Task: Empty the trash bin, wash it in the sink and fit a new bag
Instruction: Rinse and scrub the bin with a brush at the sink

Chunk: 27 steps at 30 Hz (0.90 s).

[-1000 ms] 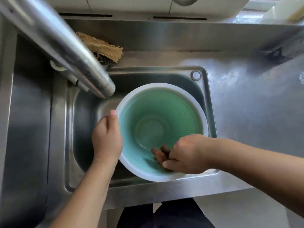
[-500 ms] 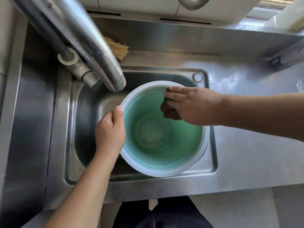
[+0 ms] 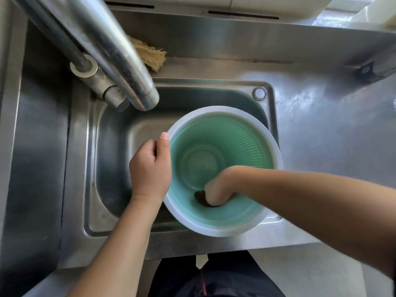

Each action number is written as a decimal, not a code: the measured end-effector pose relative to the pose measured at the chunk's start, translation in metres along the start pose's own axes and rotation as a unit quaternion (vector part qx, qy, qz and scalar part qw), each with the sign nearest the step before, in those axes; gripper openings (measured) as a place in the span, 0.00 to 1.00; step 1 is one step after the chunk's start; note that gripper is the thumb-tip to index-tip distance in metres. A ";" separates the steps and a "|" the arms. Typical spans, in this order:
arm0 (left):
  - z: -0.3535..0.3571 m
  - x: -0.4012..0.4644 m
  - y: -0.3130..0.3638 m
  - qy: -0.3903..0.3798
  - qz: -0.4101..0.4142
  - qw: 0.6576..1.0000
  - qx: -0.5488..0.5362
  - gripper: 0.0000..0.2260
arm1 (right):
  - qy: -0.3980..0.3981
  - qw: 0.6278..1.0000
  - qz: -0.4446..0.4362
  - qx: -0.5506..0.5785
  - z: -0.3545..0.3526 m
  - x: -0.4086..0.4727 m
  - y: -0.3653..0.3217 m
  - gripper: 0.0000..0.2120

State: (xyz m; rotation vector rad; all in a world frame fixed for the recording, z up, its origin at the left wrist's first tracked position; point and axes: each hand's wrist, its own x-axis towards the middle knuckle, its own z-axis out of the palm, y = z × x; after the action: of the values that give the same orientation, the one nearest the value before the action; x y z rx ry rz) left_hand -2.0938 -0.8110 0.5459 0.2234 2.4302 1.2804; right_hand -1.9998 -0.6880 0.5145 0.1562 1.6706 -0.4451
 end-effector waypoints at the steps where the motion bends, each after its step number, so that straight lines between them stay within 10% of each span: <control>1: 0.001 0.000 -0.001 0.002 -0.003 1.000 -0.002 0.23 | 0.010 0.999 0.004 0.036 -0.003 0.008 -0.005 0.20; 5: -0.002 0.000 -0.009 0.020 -0.040 0.999 -0.026 0.24 | 0.046 0.964 0.001 0.264 -0.011 0.034 -0.019 0.15; 9: -0.005 -0.001 -0.014 0.021 -0.058 0.997 -0.047 0.24 | 0.108 0.817 -0.029 0.566 -0.016 0.052 -0.031 0.12; 12: -0.006 -0.001 -0.015 0.019 -0.069 0.996 -0.057 0.25 | 0.139 0.653 -0.033 0.744 -0.025 0.066 -0.041 0.14; 20: -0.010 -0.003 -0.022 0.002 -0.093 0.993 -0.069 0.28 | 0.189 0.073 -0.027 0.979 -0.071 0.076 -0.021 0.14; 22: -0.011 -0.006 -0.024 0.000 -0.098 0.993 -0.071 0.27 | 0.207 0.043 -0.018 0.977 -0.073 0.071 -0.006 0.15; 27: -0.002 -0.011 -0.025 0.000 -0.105 0.990 -0.089 0.25 | 0.263 0.107 -0.025 0.959 -0.070 0.070 -0.025 0.15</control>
State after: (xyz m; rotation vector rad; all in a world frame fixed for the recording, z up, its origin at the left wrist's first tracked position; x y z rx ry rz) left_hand -2.0836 -0.8305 0.5297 -0.0796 2.2516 1.3882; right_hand -2.0843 -0.6951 0.4577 2.3770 0.2253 -2.6042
